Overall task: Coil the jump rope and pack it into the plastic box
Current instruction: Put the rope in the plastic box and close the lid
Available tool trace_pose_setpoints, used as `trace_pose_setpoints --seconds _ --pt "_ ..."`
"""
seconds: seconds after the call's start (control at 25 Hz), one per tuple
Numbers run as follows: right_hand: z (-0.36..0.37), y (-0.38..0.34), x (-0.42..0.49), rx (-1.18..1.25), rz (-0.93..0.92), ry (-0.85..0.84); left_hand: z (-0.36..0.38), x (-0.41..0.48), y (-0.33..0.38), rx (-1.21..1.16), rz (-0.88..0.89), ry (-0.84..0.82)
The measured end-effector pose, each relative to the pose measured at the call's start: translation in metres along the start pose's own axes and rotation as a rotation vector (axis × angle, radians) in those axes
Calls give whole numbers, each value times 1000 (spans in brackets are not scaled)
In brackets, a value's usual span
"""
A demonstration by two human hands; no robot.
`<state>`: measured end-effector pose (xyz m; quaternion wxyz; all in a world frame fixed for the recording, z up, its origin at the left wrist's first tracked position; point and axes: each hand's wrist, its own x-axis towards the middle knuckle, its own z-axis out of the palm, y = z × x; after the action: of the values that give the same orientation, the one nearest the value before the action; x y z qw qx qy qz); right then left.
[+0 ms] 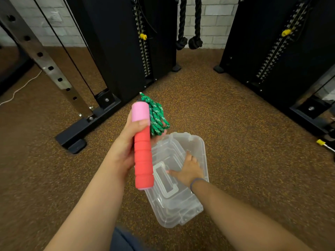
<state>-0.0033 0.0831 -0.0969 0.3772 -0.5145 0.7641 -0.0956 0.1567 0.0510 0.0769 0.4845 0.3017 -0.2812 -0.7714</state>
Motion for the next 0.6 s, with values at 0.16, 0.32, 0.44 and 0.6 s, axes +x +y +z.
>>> trace_pose_setpoints --seconds 0.16,0.32,0.44,0.6 --pt "-7 16 7 192 61 -95 -4 2 -2 -104 -30 -13" --pt "-12 21 6 121 -73 -70 -7 7 -5 -160 -62 -71" --pt "-14 18 3 -47 -104 -22 -5 8 -12 -122 -91 -79" --pt "-34 17 -1 -78 -159 111 -4 12 -22 -33 -207 -28"
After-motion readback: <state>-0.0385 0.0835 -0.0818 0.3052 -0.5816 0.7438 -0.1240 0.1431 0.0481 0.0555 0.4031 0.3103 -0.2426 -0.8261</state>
